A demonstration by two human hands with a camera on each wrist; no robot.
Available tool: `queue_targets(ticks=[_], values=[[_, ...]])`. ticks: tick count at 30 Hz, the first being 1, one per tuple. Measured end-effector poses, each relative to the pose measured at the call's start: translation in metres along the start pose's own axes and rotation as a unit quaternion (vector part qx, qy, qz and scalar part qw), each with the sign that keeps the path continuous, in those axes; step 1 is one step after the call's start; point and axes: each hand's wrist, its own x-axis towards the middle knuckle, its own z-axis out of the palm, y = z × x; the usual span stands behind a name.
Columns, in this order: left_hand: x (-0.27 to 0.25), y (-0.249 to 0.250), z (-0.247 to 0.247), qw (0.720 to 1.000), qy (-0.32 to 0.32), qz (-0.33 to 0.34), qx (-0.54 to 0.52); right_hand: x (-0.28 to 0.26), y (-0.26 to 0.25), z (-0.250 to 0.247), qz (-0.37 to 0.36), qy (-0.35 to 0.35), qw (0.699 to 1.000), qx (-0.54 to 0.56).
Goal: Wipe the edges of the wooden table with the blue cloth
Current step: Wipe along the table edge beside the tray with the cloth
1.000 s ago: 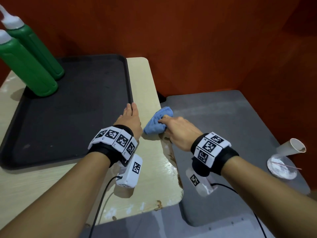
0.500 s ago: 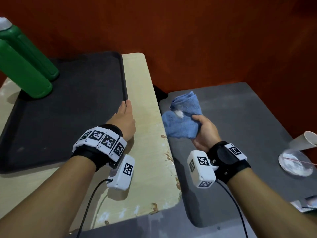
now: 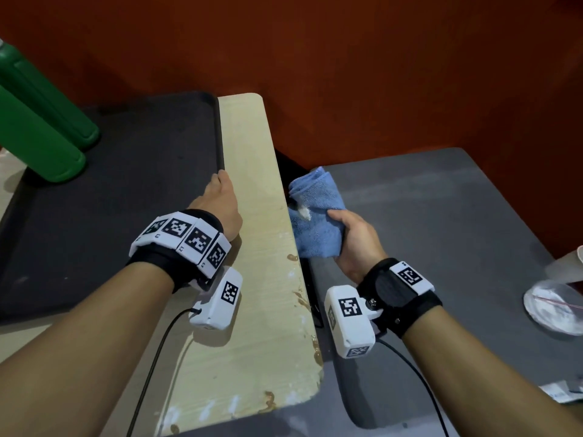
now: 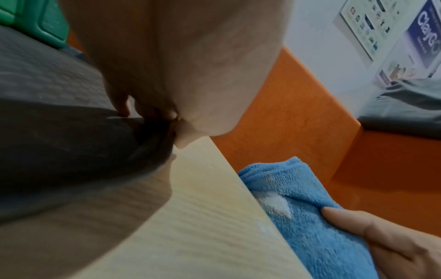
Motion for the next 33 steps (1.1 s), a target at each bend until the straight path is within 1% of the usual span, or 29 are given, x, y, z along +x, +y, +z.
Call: queue_targets(ticks=[6,10,14,18,21,25,28,33], values=[[-0.005,-0.002,0.001,1.0,-0.011,0.006,-0.004,0.012,-0.001,0.011,0.021,0.0,1.0,0.001],[-0.006,0.003,0.002,0.999,-0.008,-0.011,-0.029,0.028,-0.004,0.006,0.038,-0.045,0.998,-0.009],[-0.005,0.009,0.006,0.996,-0.001,-0.057,-0.067,0.04,-0.011,0.0,0.031,-0.101,0.993,-0.048],[-0.006,0.02,0.005,0.991,0.031,-0.111,-0.069,0.044,-0.012,0.0,0.022,-0.11,0.99,-0.09],[-0.005,0.025,0.006,0.989,0.05,-0.126,-0.063,0.045,-0.012,-0.001,0.019,-0.127,0.988,-0.091],[-0.002,0.029,0.009,0.986,0.056,-0.138,-0.071,0.048,-0.012,-0.002,0.012,-0.13,0.986,-0.1],[-0.001,0.027,0.012,0.986,0.064,-0.134,-0.079,0.049,-0.014,-0.004,-0.004,-0.167,0.977,-0.135],[-0.001,0.028,0.011,0.986,0.06,-0.135,-0.08,0.034,-0.02,-0.017,-0.065,-0.224,0.945,-0.229]])
